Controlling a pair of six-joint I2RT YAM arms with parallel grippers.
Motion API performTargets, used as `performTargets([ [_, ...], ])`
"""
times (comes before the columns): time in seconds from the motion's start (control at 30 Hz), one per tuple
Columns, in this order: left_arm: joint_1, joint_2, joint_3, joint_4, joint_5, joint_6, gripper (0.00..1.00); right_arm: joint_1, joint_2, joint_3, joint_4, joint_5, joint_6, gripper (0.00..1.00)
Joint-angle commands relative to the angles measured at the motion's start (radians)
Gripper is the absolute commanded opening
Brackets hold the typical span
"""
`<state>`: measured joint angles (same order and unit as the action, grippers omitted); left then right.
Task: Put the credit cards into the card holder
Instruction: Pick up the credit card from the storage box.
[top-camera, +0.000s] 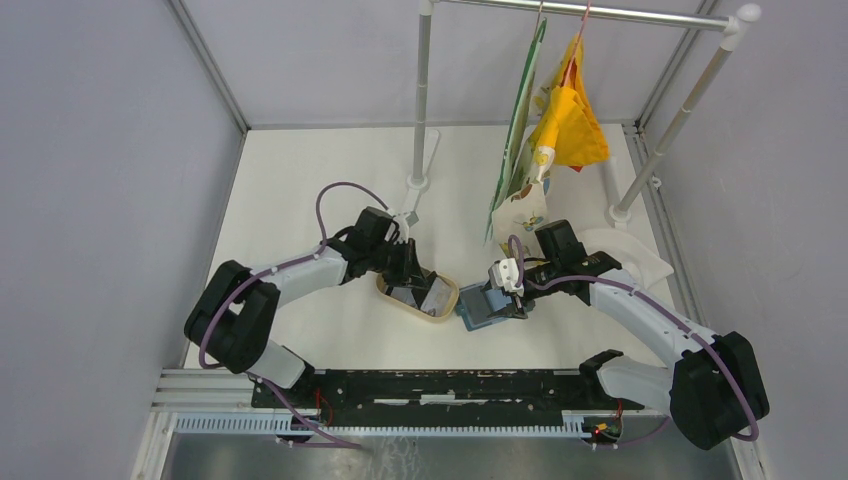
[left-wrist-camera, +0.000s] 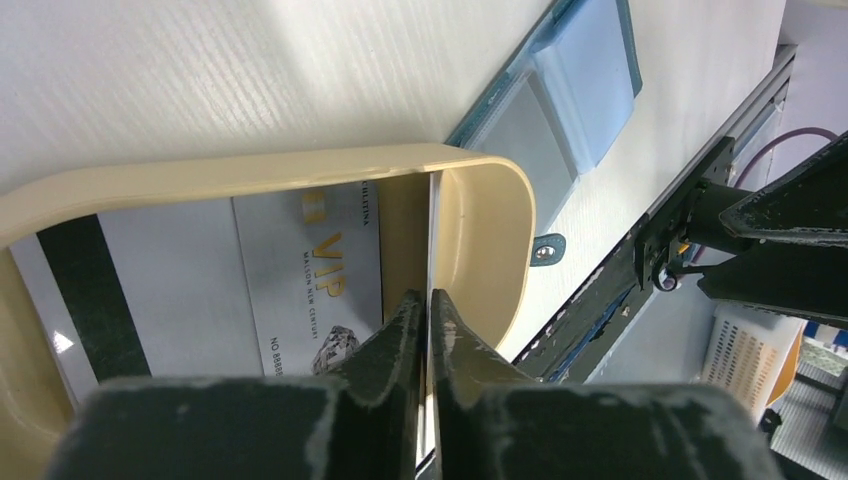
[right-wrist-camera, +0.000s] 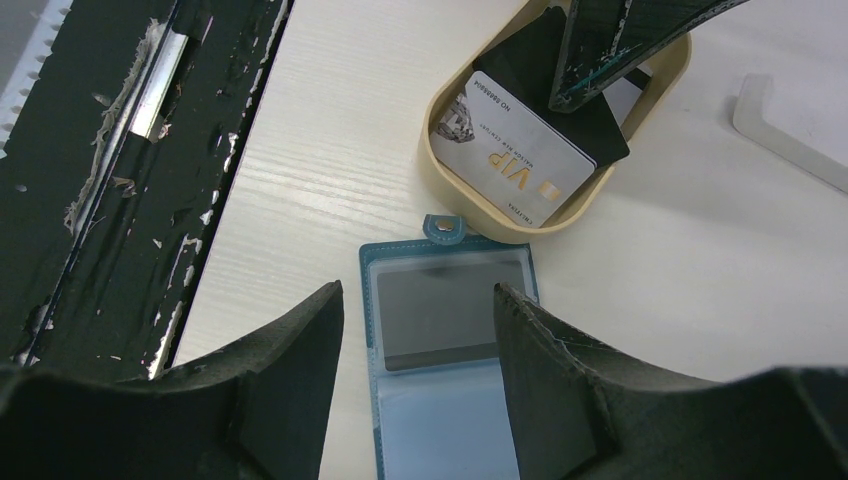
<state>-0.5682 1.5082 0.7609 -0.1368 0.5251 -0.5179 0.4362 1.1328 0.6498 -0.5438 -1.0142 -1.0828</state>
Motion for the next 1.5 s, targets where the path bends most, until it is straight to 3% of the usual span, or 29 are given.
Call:
performTargets([
  [0.0,0.008,-0.034,-0.005,-0.004,-0.004,0.039,0.09,-0.004,-0.005,0.007,-0.002,-0.035,-0.016,0.63],
  [0.07,0.010,-0.041,-0.003,-0.019,-0.040,0.039,0.02,-0.004,-0.005,0.007,-0.001,-0.035,-0.016,0.63],
  [0.33,0.010,-0.197,0.011,-0.146,-0.289,0.042,0.02,-0.004,-0.004,0.005,-0.001,-0.034,-0.017,0.63],
  [0.47,0.009,-0.322,-0.019,-0.128,-0.320,0.049,0.02,-0.005,-0.007,0.005,0.001,-0.032,-0.020,0.63],
  [0.8,-0.032,-0.649,-0.243,0.313,-0.178,-0.038,0.02,-0.005,-0.031,-0.007,0.022,-0.041,-0.012,0.63],
  [0.97,-0.163,-0.710,-0.342,0.573,-0.312,-0.086,0.02,-0.008,-0.041,-0.020,0.086,-0.129,0.075,0.63],
  [1.03,-0.235,-0.710,-0.376,0.690,-0.399,-0.084,0.02,-0.015,-0.061,-0.050,0.204,-0.174,0.222,0.63],
  [1.13,-0.314,-0.664,-0.415,0.832,-0.485,-0.083,0.02,-0.029,-0.110,-0.127,0.513,-0.184,0.550,0.62],
  [1.33,-0.389,-0.537,-0.420,1.014,-0.522,-0.094,0.02,-0.087,-0.102,-0.194,0.952,-0.142,1.170,0.61],
  [1.47,-0.419,-0.462,-0.394,1.064,-0.522,-0.095,0.02,-0.094,-0.112,-0.238,1.155,-0.173,1.378,0.60],
])
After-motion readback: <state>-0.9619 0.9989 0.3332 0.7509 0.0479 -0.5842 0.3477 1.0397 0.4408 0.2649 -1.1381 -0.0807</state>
